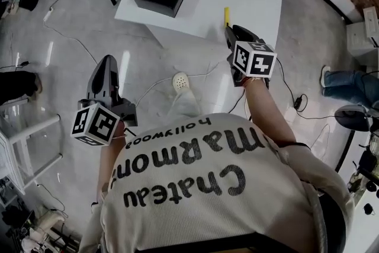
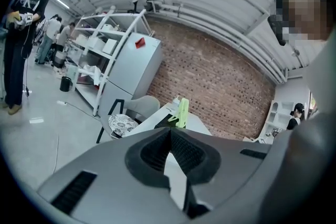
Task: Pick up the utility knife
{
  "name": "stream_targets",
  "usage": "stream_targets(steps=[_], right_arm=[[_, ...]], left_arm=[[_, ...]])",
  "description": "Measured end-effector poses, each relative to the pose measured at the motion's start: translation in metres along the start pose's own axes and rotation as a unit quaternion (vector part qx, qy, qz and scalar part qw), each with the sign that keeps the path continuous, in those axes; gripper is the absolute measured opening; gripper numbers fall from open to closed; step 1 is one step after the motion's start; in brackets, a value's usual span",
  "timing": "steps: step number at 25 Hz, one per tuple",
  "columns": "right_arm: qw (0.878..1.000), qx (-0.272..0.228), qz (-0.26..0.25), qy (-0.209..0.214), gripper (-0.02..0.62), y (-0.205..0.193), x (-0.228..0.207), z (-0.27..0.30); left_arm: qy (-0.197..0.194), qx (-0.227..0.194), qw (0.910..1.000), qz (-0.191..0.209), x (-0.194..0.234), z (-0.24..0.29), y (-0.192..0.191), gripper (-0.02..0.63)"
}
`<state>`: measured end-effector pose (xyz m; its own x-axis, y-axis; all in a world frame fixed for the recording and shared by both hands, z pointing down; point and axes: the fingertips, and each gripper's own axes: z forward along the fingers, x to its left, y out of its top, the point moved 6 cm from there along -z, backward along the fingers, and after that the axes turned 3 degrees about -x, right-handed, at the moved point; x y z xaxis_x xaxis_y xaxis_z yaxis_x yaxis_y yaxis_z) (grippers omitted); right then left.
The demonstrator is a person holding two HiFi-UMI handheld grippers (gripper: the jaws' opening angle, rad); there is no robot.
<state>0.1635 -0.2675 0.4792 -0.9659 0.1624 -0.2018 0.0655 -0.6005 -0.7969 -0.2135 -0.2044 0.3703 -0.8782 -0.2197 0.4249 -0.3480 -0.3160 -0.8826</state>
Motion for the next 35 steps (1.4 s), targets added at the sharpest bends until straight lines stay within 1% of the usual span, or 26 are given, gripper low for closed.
stream_targets(steps=[8, 16, 23, 29, 35], right_arm=[[0.999, 0.029, -0.020, -0.015, 0.104, 0.000, -0.005, 0.026], [0.998, 0.049, -0.041, -0.018, 0.122, -0.001, -0.005, 0.043], [0.995, 0.066, -0.065, -0.034, 0.138, -0.002, -0.006, 0.054], [0.994, 0.073, -0.062, -0.043, 0.140, -0.005, -0.008, 0.059], [0.994, 0.079, -0.061, -0.044, 0.143, -0.007, -0.012, 0.062]], left_arm=[[0.018, -0.002, 0.9998, -0.012, 0.017, 0.008, 0.003, 0.000], [0.025, 0.004, 0.9996, -0.015, 0.022, 0.014, 0.000, 0.000], [0.029, 0.005, 0.9994, -0.018, 0.028, 0.016, -0.002, 0.000], [0.035, 0.006, 0.9992, -0.020, 0.031, 0.015, -0.002, 0.000], [0.032, 0.007, 0.9993, -0.017, 0.031, 0.020, -0.001, 0.000]])
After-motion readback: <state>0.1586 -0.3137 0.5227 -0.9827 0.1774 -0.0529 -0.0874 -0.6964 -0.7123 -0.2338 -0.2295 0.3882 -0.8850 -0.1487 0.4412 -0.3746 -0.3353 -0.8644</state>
